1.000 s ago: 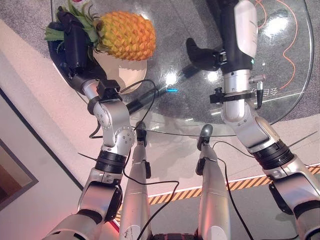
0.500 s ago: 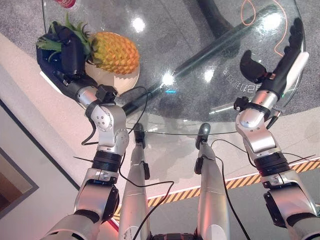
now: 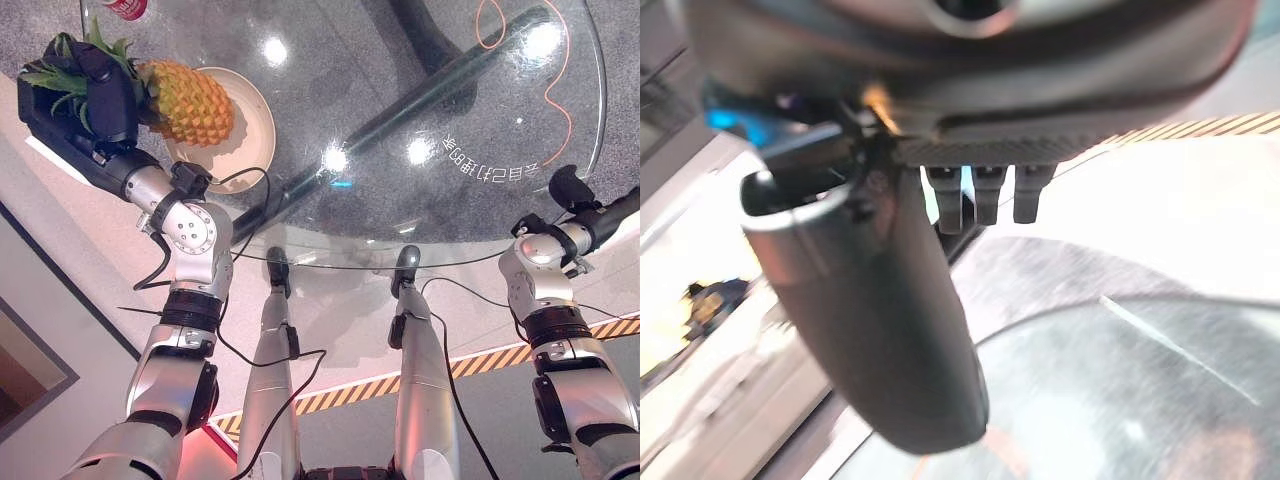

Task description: Pick up the fruit to the plate

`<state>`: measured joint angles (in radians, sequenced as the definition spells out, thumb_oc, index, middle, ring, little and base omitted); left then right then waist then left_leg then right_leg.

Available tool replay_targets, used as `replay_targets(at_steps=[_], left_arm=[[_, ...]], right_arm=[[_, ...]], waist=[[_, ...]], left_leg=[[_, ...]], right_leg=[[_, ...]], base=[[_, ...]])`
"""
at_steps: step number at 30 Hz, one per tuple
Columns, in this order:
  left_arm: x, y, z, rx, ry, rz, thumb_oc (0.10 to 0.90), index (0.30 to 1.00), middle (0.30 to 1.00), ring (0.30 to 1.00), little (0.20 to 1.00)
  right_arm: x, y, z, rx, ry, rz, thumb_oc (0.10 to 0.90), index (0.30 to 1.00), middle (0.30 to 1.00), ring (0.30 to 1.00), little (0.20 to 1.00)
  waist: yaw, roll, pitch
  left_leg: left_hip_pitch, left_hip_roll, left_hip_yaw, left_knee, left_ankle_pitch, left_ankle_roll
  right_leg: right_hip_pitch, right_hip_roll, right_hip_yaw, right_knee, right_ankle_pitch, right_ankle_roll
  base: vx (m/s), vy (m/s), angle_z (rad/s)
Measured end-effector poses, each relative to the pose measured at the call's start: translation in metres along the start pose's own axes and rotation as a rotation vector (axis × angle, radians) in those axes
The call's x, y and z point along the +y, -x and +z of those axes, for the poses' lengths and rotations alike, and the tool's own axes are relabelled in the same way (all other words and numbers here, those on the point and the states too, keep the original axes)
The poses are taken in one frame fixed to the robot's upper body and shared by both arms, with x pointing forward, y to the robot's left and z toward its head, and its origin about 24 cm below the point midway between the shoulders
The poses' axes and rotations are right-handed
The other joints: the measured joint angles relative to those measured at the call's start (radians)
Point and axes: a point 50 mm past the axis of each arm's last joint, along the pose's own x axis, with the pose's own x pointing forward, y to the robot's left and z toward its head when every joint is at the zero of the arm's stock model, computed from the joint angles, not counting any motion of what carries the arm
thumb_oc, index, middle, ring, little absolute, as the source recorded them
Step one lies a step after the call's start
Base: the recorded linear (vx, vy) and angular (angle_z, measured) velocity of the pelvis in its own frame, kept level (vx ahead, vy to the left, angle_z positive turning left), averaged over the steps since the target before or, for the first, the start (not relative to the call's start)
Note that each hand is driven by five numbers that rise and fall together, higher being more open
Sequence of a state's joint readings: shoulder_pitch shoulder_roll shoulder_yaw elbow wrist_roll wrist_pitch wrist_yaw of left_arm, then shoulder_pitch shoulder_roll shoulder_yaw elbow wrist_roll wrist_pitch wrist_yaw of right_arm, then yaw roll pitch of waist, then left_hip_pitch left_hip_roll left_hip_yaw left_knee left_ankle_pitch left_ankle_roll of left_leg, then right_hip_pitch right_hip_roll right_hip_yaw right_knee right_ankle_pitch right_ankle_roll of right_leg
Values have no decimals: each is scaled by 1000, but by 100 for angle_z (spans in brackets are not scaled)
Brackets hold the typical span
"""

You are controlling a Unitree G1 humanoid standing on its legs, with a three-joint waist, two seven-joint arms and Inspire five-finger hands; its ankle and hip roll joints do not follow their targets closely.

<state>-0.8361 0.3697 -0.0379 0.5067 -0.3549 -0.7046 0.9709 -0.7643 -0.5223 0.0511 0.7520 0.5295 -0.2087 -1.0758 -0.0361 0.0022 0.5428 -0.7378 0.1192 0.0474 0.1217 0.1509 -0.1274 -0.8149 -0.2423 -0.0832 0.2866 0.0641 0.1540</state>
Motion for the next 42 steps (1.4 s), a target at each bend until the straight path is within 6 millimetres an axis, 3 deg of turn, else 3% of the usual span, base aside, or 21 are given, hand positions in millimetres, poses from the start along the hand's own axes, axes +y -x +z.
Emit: replay_targets(at_steps=[9,17,21,29,42], left_arm=[[-8,-14,9,-99,-61,-32,100,300,300,300,200],[-11,-20,6,-117,-119,-54,100,300,300,300,200],[-11,-20,3,-116,-145,-72,100,300,300,300,200],[-14,-19,0,-105,-207,-120,100,300,300,300,200],[-15,-14,-12,-71,-300,-236,100,300,300,300,200]], right_arm=[[-30,-30,-26,199,18,-161,800,900,900,900,900],[-52,-35,-58,337,149,-152,800,900,900,900,900],[-62,-36,-71,421,235,-98,800,900,900,900,900],[-68,-25,-100,670,321,175,800,900,900,900,900],[-69,-21,-107,701,382,282,800,900,900,900,900]], waist=[[6,-1,0],[5,-1,0],[7,-1,1],[7,-10,2],[3,-16,1]], left_leg=[[-7,1,-3,-1,0,0],[-7,3,-4,0,0,0],[-7,3,-5,0,1,-1],[-7,8,-16,5,4,-4],[-2,10,-26,5,10,-4]], right_leg=[[1,1,-6,-13,7,1],[2,1,-16,-12,9,-1],[4,1,-18,-12,9,-2],[13,6,-24,-12,11,-5],[24,9,-32,-14,16,-9]], base=[[3,-16,0],[7,-8,0],[0,0,0],[15,-40,1],[5,0,1]])
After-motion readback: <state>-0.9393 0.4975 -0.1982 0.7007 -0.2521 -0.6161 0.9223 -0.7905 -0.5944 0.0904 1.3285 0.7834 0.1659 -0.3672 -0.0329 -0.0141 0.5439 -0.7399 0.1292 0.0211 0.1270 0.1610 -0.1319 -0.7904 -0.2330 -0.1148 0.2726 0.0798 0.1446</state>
